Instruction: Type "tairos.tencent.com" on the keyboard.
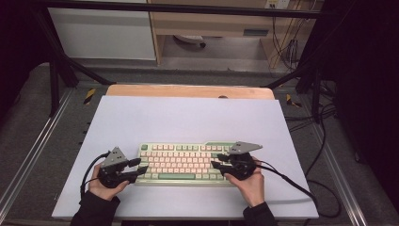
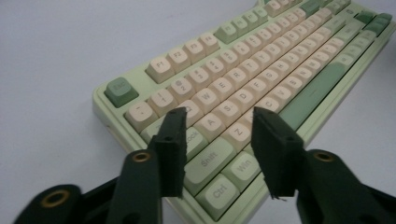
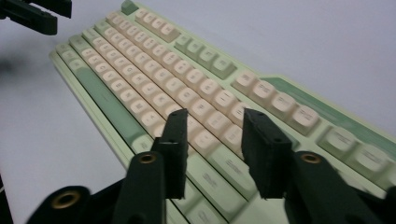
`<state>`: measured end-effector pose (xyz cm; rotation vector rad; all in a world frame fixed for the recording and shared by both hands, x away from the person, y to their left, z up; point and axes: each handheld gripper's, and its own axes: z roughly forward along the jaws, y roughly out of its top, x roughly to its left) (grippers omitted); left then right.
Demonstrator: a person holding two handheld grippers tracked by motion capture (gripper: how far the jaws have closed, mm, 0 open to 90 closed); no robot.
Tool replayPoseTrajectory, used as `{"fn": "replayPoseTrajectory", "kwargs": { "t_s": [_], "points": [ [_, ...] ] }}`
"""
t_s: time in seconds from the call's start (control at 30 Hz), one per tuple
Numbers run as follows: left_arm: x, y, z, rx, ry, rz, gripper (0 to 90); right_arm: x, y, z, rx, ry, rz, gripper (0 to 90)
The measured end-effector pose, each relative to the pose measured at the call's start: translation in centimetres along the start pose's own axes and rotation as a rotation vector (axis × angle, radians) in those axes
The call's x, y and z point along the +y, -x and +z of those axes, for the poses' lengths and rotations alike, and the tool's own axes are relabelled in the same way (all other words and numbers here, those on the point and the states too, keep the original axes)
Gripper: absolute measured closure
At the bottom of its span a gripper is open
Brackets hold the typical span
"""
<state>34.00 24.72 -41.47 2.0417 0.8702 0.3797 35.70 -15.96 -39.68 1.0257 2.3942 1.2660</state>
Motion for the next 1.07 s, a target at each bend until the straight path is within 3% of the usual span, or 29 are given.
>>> {"fn": "replayPoseTrajectory", "kwargs": {
  "t_s": [0.17,0.37,0.5,0.63,0.83,1.07],
  "points": [
    [-0.3,-0.6,-0.2,0.02,-0.025,0.008,35.4,-1.3,1.7,-2.2,-0.052,0.024,0.015,32.7],
    [-1.1,-1.4,-0.5,0.031,-0.045,-0.007,15.6,-3.5,3.5,-3.9,-0.08,0.018,0.064,16.1],
    [-1.9,-1.9,-0.9,0.034,-0.056,-0.008,7.7,-5.0,4.5,-4.6,-0.081,0.025,0.079,5.7],
    [-2.3,-2.2,-1.0,0.039,-0.064,-0.007,5.2,-6.5,5.3,-5.1,-0.095,0.038,0.103,2.7],
    [-2.6,-2.3,-1.0,0.037,-0.055,-0.007,5.1,-8.1,5.7,-5.7,-0.081,0.028,0.111,1.6],
    [-2.7,-2.1,-1.0,0.031,-0.066,0.003,5.4,-8.4,5.8,-5.8,-0.074,0.012,0.119,0.6]
  ]
}}
